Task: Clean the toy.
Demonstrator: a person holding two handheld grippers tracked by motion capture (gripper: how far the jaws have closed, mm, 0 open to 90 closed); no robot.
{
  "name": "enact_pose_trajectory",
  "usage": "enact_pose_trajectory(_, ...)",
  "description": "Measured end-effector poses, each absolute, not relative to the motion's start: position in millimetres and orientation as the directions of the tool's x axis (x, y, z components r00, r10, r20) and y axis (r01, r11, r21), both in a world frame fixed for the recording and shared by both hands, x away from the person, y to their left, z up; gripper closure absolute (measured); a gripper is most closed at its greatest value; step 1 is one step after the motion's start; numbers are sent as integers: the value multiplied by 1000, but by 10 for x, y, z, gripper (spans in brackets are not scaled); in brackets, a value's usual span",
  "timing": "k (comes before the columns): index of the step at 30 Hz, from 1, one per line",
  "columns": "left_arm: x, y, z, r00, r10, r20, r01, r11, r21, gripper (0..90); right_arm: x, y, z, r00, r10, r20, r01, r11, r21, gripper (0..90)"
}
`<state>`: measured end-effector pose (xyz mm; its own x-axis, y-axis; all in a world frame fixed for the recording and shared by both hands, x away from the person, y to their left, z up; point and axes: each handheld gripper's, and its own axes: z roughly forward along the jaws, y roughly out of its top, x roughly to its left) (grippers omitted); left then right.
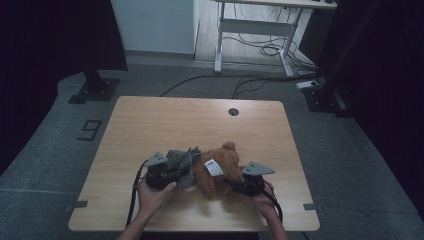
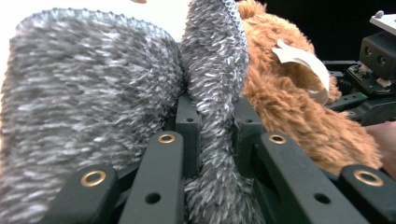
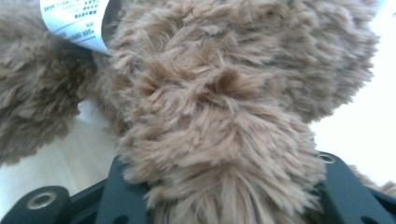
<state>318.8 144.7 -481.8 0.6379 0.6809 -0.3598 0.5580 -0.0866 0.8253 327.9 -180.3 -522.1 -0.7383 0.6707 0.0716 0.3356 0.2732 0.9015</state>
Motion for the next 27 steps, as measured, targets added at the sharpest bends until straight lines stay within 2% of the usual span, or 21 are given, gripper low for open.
enact_pose_trajectory(3,3169,1449,-4860,634,669,-389,558,-46,829,770,3316,-1752,-5143,-697,717,-6,272,272,923,551)
enact_pose_trajectory(11,3269,1378,-4883,620,679,-393,557,-29,830,769,3440,-1710,-5064,-638,767,-66,216,261,941,552)
enact_pose_trajectory(15,3221,1388,-4883,633,673,-382,557,-53,829,767,3360,-1804,-5192,-674,737,-50,242,284,928,483)
enact_pose_trajectory(18,3181,1380,-4814,636,666,-390,568,-61,821,765,3265,-1893,-5251,-699,714,-46,246,300,922,471)
enact_pose_trajectory(22,3198,1272,-4566,650,685,-328,527,-97,844,764,3242,-1890,-5276,-698,715,-41,252,299,920,485)
enact_pose_trajectory(27,3303,892,-4257,702,660,-267,477,-159,864,763,3273,-1857,-5307,-690,723,-35,262,295,919,492)
